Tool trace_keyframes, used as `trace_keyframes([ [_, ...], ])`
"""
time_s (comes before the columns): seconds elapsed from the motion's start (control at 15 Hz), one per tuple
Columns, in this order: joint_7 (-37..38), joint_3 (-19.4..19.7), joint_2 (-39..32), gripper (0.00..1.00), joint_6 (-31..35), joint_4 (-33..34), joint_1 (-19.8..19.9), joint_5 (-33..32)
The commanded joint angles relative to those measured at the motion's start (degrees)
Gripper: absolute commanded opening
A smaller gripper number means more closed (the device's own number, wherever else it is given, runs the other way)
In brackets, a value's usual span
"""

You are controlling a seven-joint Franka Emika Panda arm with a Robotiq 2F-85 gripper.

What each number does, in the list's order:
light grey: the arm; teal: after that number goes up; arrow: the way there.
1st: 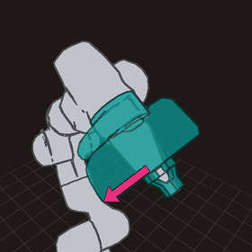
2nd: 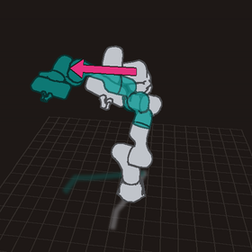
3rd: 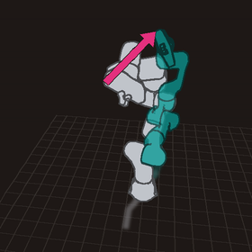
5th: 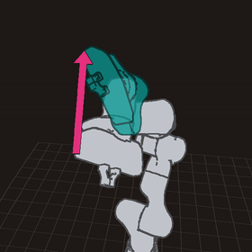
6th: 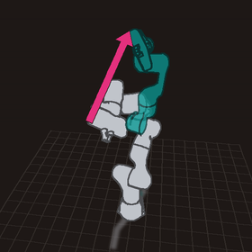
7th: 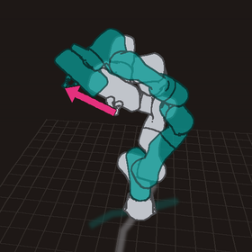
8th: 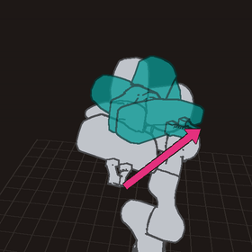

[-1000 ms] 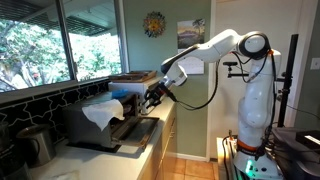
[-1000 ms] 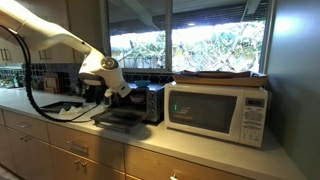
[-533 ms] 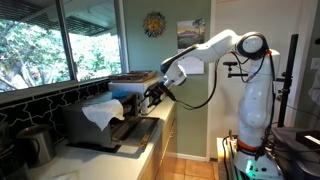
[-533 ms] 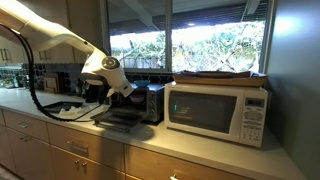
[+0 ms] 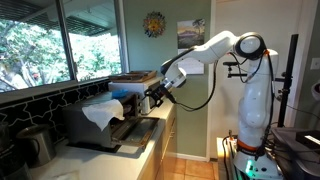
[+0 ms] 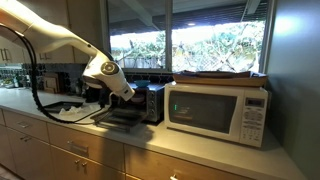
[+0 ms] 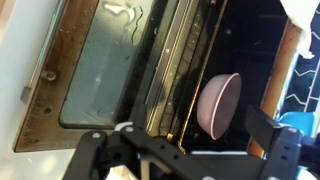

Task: Remove the purple bowl from the toaster oven and place the bowl on top of the oven

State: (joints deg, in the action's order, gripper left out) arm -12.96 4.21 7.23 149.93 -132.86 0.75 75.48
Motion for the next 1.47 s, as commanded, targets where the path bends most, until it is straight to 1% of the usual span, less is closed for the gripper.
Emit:
trace_keyframes([
  [0.0,0.00,0.00,0.00,1.00,0.00,0.16,0.00,0.00],
  [0.07,0.00,0.00,0.00,1.00,0.00,0.24,0.00,0.00],
  [0.13,1.93,-0.29,-1.61,1.00,1.72,1.47,-0.04,-0.13],
  [0.27,5.31,-1.21,-2.67,1.00,2.35,2.72,0.61,-2.08],
  [0.33,6.68,-1.32,-2.84,1.00,1.22,2.98,0.59,-4.16],
  [0.4,3.29,-0.43,-1.31,1.00,1.25,1.65,0.03,-1.51],
  [0.6,5.11,-0.92,-2.29,1.00,1.25,2.57,0.03,-3.05],
  [1.27,5.12,-0.93,-2.43,1.00,1.25,2.64,0.05,-3.08],
  [1.4,10.71,-2.42,-2.52,1.00,5.02,1.54,0.15,-6.26],
])
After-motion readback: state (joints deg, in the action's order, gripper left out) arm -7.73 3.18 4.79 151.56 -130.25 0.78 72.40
